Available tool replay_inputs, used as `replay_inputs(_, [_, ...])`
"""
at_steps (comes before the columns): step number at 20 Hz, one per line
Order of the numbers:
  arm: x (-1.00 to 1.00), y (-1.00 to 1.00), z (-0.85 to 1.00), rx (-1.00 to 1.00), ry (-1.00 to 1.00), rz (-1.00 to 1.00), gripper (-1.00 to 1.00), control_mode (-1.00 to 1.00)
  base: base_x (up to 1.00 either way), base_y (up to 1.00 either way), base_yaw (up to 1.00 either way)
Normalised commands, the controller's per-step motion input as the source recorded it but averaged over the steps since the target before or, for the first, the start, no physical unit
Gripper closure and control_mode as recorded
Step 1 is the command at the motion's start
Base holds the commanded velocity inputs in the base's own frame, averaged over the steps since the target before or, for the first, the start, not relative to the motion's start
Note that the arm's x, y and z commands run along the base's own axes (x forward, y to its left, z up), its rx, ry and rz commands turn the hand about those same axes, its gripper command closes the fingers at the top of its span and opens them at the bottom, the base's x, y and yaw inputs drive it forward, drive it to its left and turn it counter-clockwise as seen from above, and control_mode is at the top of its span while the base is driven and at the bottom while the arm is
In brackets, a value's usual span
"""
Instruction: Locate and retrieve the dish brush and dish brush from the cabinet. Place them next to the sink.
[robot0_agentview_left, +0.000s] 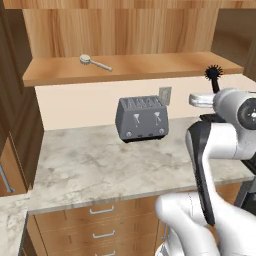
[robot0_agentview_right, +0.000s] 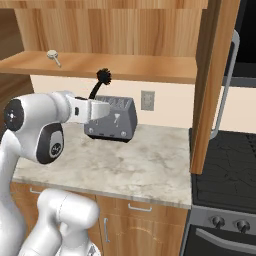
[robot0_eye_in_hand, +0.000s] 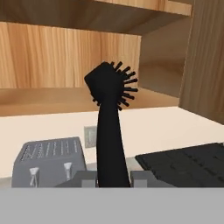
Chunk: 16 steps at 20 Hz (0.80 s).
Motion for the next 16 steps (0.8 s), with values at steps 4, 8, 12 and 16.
replay_inputs(4, [-0.85,0.08,0.00,0.07,-0.07,-0.08,1.00,-1.00,0.00,0.00,0.00])
replay_inputs(8, [-0.61,0.05,-0.11,0.13,0.01,0.07,1.00,-1.00,0.00,0.00,0.00])
replay_inputs(12, [-0.56,0.40,-0.22,0.14,0.02,0.13,1.00,-1.00,0.00,0.00,0.00])
replay_inputs(16, [-0.56,0.40,-0.35,0.04,0.12,0.12,1.00,-1.00,0.00,0.00,0.00])
